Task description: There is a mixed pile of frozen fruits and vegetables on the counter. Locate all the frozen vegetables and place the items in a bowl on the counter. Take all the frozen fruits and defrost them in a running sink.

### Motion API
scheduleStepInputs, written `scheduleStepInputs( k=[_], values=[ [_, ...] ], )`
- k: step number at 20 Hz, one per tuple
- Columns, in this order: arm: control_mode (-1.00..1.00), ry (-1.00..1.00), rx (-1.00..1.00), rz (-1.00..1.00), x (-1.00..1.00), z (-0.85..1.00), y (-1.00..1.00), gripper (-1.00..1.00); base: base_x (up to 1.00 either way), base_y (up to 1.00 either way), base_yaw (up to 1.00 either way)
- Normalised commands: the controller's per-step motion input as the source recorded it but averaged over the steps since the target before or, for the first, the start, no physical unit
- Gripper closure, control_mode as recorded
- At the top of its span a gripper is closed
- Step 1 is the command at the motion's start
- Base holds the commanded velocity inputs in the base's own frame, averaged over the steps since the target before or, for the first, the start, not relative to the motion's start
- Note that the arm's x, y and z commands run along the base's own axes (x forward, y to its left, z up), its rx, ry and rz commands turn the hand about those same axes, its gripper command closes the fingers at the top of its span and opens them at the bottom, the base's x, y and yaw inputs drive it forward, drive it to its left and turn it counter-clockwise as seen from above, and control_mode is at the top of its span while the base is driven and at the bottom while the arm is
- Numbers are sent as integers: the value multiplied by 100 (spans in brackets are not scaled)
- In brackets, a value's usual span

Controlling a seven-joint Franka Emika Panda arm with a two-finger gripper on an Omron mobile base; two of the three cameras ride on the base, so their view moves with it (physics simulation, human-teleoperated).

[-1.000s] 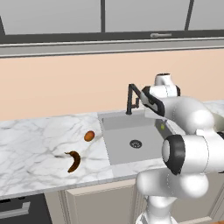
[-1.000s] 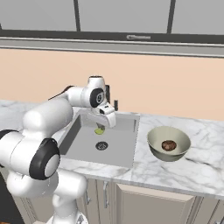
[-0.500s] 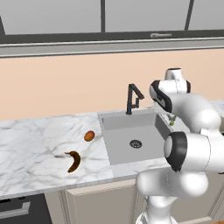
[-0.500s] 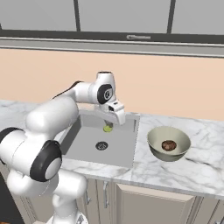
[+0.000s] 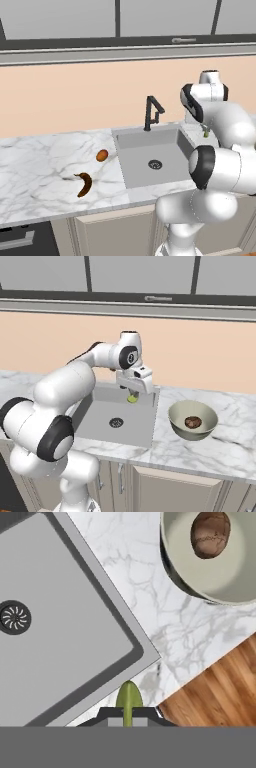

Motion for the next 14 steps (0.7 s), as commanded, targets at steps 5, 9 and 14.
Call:
scheduleStepInputs(
  k=[5, 9, 14],
  values=[
    [-100, 0, 0, 0, -1, 21, -38, 100, 0, 0, 0],
    [-100, 1, 0, -2, 0, 16, -43, 100, 0, 0, 0],
    [-100, 1, 1, -1, 0, 8, -45, 100, 0, 0, 0]
  ],
)
